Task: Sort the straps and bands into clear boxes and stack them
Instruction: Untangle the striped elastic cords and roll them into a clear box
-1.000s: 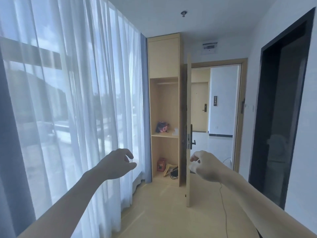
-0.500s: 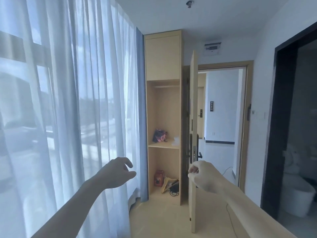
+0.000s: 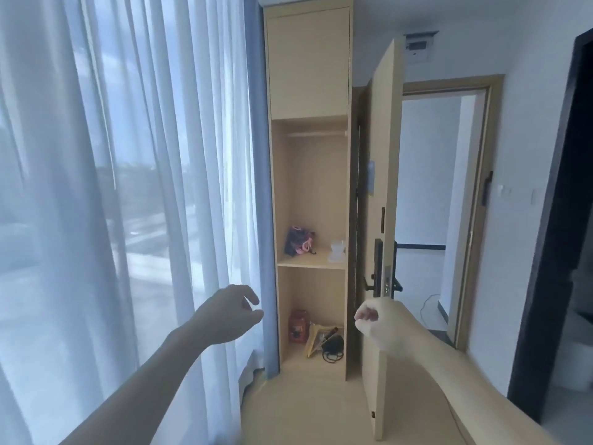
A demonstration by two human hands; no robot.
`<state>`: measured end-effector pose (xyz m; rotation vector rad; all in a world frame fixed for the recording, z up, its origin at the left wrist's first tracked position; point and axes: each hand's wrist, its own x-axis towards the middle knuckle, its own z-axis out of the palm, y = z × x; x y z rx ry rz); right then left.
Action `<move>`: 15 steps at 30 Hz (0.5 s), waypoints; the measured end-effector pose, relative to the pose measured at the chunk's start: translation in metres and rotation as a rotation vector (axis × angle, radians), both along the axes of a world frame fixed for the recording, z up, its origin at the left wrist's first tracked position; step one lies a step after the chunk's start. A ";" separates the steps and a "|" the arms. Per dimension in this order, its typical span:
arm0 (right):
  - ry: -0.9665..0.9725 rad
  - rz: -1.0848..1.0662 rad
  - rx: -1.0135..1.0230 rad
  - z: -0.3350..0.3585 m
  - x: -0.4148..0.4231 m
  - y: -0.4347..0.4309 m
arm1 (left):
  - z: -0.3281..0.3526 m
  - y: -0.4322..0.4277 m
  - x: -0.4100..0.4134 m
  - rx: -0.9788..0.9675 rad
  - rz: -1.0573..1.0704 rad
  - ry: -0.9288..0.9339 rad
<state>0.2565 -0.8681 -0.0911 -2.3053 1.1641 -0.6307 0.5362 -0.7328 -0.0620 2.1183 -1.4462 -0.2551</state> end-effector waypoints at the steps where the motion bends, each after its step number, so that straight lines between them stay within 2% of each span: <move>1: -0.015 -0.003 0.007 -0.004 0.008 -0.014 | -0.004 -0.014 0.009 -0.004 -0.008 0.003; 9: -0.163 -0.007 0.144 -0.070 0.096 -0.150 | -0.061 -0.143 0.095 0.054 -0.031 -0.005; 15: -0.225 -0.002 0.246 -0.095 0.181 -0.263 | -0.056 -0.237 0.186 0.039 0.026 -0.046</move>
